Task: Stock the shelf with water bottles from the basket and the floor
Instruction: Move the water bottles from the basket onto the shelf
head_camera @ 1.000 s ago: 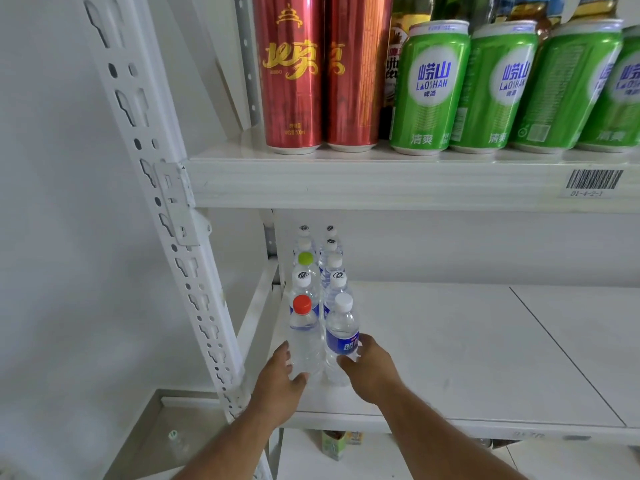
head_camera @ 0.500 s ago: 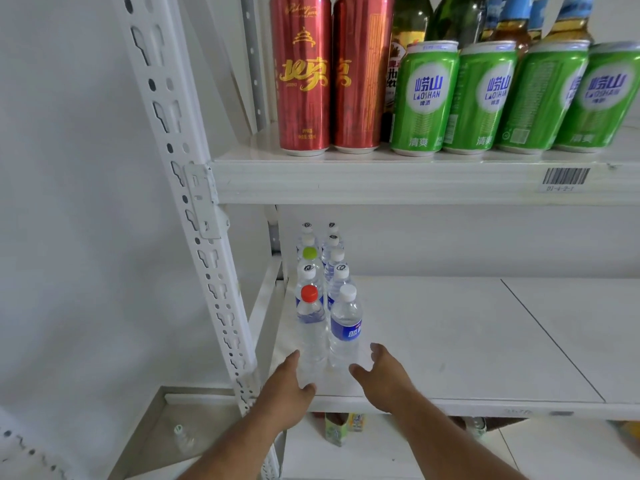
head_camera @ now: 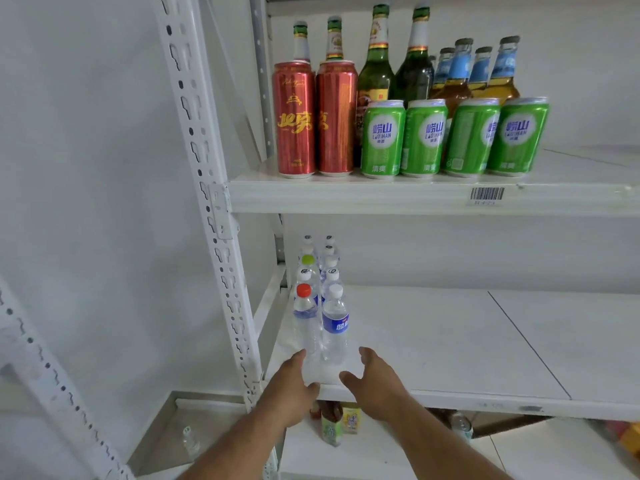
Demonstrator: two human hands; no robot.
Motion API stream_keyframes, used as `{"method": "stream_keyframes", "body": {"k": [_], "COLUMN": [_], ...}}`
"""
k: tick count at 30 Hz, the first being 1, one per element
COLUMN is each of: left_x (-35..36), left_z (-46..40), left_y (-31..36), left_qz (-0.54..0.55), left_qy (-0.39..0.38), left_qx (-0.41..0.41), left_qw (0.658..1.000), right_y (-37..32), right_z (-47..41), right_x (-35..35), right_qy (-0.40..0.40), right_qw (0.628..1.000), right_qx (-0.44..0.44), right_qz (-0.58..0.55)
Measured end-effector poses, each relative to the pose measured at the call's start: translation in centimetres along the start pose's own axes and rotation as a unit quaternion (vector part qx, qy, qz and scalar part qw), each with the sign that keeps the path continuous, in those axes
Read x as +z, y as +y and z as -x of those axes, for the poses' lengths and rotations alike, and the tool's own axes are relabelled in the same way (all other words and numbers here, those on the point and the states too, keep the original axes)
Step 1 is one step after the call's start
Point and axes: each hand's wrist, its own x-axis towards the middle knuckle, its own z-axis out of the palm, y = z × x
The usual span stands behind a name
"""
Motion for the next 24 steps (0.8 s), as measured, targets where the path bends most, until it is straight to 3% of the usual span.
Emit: {"method": "stream_keyframes", "body": {"k": [8,13,24], "left_x": [2.4,4.6,7.5], "left_z": [7.4,11.5,18.2], "left_y": [2.4,2.3,-2.3], "left_qz": [0.027,0.021,-0.016], "left_qy": [-0.002,-0.010,-0.044], "left_qx": [-0.018,0.012,-0.034], "left_qw": [0.999,1.000,0.998], "right_y": [2.9,5.3,9.1], "right_z": [6.4,10.3,16.8], "right_x": [-2.1,-2.2,2.0], "right_qy": [-0.011,-0.019,-0.050], "right_qw": [1.000,0.999,0.999], "right_qx": [-0.006,-0.017,0.018], "right_qz": [-0.012,0.029,0.001]}}
